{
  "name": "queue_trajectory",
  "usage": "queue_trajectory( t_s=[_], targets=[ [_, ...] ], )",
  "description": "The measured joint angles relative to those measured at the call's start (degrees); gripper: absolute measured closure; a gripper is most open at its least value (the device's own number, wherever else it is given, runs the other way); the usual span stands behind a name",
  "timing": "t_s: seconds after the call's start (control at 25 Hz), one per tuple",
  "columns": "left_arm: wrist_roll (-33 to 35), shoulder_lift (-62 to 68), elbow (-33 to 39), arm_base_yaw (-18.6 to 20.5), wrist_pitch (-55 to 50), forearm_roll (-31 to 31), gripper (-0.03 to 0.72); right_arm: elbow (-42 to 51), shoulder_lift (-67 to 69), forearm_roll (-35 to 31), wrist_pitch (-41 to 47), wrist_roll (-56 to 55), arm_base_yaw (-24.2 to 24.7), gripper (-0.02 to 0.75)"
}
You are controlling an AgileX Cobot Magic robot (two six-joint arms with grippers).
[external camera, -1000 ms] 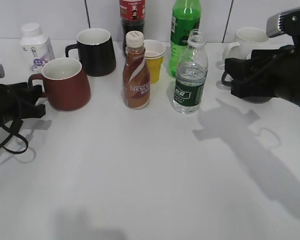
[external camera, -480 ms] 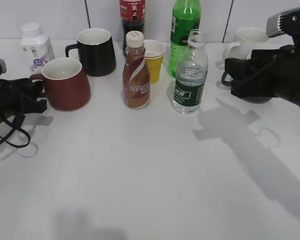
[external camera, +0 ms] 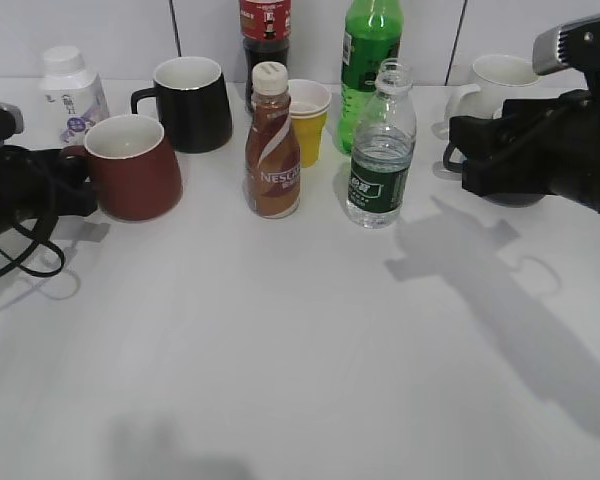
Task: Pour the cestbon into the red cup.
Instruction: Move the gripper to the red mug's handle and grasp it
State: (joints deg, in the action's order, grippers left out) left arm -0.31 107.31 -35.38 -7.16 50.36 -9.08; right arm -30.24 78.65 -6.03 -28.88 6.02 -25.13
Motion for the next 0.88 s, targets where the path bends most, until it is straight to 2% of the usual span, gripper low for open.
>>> queue_trajectory(
  t_s=[0.32, 0.44, 0.52, 0.56, 0.68, 0.76, 0.88],
  targets=[
    [0.0, 3.9, -4.2, 0.1, -0.3, -1.7, 0.426, 0.0, 0.0, 0.0, 0.0, 0.0, 0.0, 0.308],
    [0.0, 5.0, -5.0, 0.1, 0.4, -1.9, 0.510, 0.0, 0.0, 0.0, 0.0, 0.0, 0.0, 0.308],
    [0.3, 5.0, -5.0, 0.1, 1.1, -2.0, 0.615, 0.0, 0.0, 0.2, 0.0, 0.0, 0.0, 0.308],
    [0.3, 5.2, -5.0, 0.1, 1.1, -2.0, 0.643, 0.0, 0.0, 0.8, 0.0, -0.1, 0.0, 0.308],
    [0.3, 5.5, -5.0, 0.1, 1.9, -2.2, 0.645, 0.0, 0.0, 5.2, -0.1, -2.5, 0.0, 0.308],
    [0.3, 5.5, -4.9, 0.1, 1.9, -2.2, 0.645, 0.0, 0.1, 11.3, -0.2, -6.0, 0.0, 0.302],
    [0.3, 4.0, -3.9, 0.1, 1.2, -2.2, 0.645, 0.0, 1.8, 19.1, -2.0, -12.8, 0.0, 0.222]
  ],
)
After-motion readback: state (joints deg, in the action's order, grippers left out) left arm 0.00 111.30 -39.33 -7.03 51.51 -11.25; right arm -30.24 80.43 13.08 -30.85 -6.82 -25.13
